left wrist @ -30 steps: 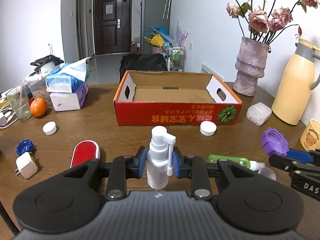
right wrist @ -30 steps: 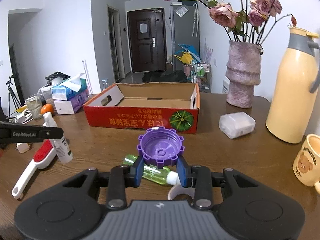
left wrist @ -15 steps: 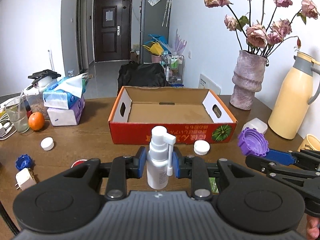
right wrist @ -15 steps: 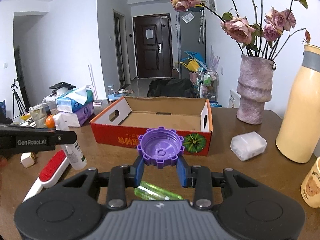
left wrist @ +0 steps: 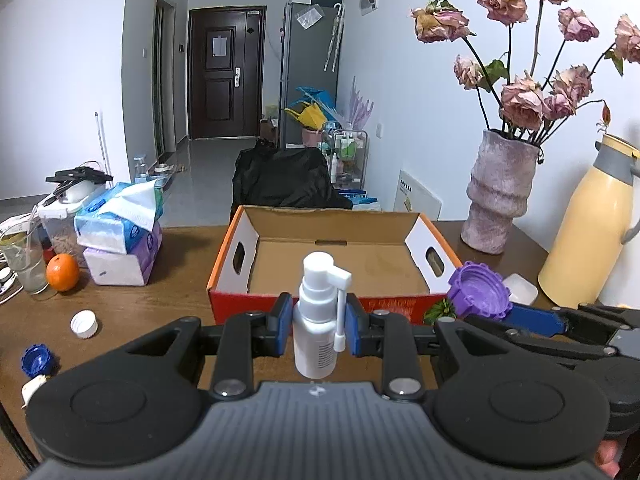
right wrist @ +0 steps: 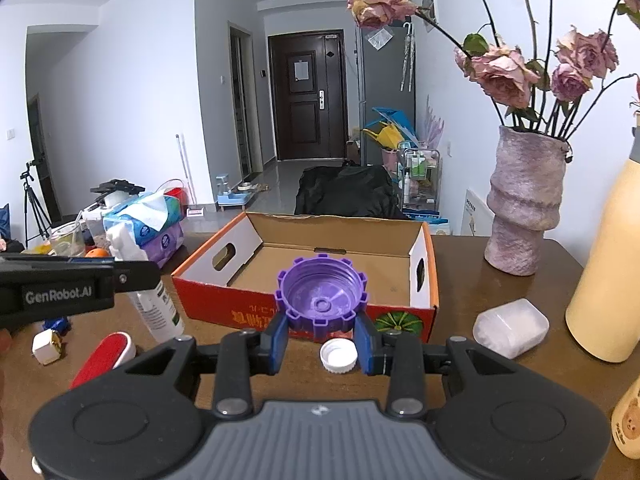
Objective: Organize rigid objects
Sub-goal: 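Carry the spray bottle with the left tool while the right tool carries the cap over the box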
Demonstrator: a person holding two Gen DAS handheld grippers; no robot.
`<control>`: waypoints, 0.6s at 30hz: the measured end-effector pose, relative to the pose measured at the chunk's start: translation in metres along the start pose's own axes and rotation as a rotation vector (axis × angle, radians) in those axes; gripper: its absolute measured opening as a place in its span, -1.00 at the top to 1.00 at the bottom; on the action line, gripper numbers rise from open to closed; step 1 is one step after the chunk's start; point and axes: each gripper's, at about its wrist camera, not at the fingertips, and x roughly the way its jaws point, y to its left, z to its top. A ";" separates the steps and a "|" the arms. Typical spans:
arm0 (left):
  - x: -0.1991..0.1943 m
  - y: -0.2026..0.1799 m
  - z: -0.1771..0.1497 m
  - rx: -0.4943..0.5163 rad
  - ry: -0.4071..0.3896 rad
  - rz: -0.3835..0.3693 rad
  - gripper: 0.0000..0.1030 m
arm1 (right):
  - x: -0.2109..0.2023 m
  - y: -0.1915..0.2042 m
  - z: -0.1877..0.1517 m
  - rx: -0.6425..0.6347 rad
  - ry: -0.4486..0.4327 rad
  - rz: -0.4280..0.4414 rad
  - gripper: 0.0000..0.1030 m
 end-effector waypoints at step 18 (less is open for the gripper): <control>0.063 -0.003 0.031 0.005 -0.015 0.017 0.46 | 0.064 -0.016 0.027 0.036 0.035 0.005 0.34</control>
